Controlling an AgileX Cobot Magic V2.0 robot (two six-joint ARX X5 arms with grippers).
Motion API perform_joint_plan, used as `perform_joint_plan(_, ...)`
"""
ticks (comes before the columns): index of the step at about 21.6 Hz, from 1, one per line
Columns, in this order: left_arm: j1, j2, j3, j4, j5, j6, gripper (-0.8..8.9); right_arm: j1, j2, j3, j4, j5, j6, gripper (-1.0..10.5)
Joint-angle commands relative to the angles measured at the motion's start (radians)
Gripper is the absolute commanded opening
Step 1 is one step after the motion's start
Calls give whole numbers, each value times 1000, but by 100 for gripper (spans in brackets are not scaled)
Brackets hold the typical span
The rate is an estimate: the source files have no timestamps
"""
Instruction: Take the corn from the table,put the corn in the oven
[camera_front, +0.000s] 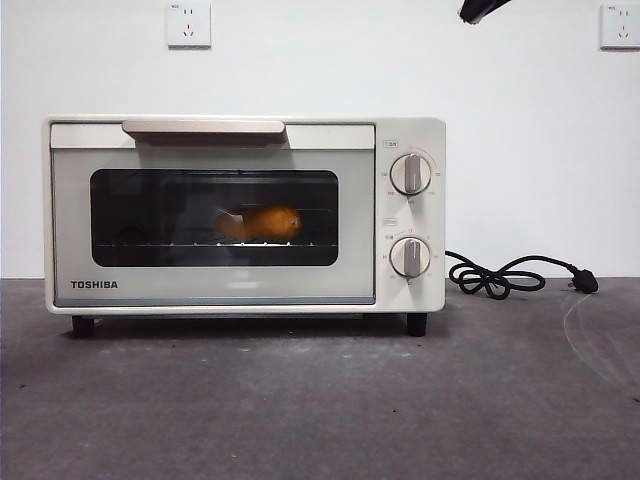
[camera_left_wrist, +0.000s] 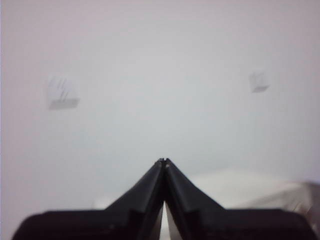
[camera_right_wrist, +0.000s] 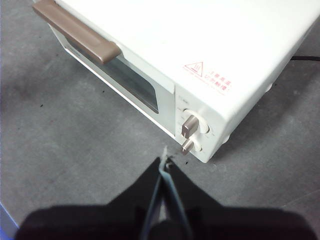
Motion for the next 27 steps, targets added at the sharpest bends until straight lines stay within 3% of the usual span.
perform_joint_plan(1,-13,-52,-98,10,-68,-6,-4,0,5,3,6,1,-4,1)
perform_joint_plan(8,-34,-64,-203,-41,-114,-6,-4,0,5,3,6,1,-4,1)
perform_joint_plan(19,-13,-64,-201,-466,-294,5,-4,0,5,3,6,1,-4,1)
perform_joint_plan(27,-3,-65,-202,-452,-292,39,-4,0,5,3,6,1,-4,1)
